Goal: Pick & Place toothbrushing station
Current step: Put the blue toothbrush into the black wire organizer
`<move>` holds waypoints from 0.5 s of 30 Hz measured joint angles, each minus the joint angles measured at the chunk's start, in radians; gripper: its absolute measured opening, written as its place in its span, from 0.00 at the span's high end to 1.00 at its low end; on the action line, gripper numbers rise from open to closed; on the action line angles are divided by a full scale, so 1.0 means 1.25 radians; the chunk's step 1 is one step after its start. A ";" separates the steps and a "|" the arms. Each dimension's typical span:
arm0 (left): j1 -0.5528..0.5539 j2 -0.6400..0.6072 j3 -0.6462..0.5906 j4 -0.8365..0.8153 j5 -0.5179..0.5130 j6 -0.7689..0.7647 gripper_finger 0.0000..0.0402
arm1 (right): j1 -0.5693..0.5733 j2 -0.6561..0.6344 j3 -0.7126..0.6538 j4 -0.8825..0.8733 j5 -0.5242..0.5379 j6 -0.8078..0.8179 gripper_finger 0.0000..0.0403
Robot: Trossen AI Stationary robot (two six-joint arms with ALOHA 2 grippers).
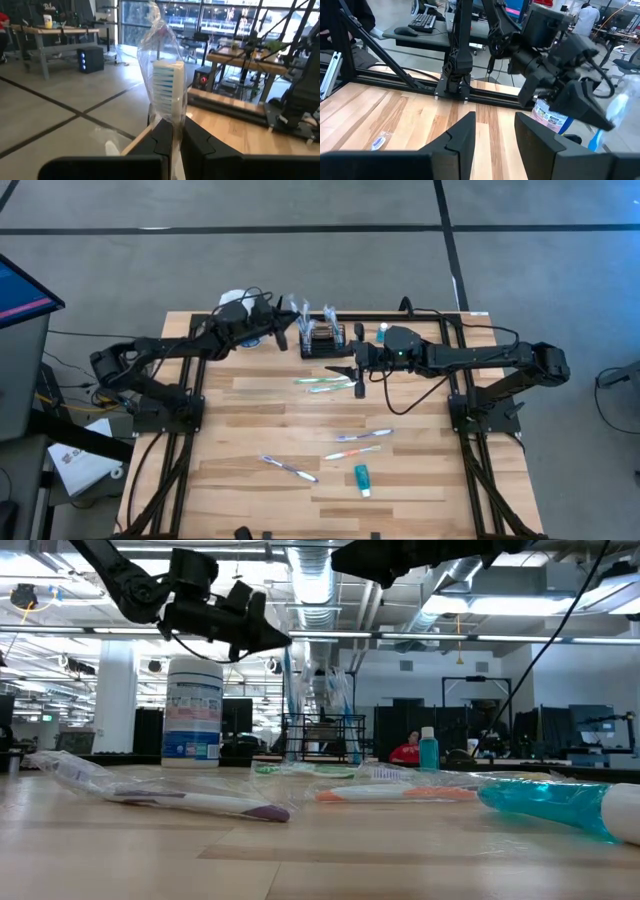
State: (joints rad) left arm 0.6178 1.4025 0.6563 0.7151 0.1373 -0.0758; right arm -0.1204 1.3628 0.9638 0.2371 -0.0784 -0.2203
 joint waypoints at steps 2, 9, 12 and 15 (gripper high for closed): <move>0.000 0.018 0.006 0.000 0.000 0.007 0.98 | 0.000 0.000 0.000 -0.002 0.000 0.000 0.69; 0.000 0.070 0.037 0.003 0.000 0.015 0.98 | 0.000 0.000 0.000 -0.035 0.000 0.002 0.69; 0.000 0.087 0.044 0.002 0.000 0.015 0.98 | 0.000 0.000 0.000 -0.046 0.000 0.002 0.69; 0.000 0.101 0.044 -0.003 0.000 0.015 0.98 | 0.000 0.000 0.000 -0.046 0.000 0.002 0.69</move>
State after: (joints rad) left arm 0.6178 1.5293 0.7116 0.7117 0.1368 -0.0570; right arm -0.1204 1.3628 0.9638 0.1795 -0.0784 -0.2176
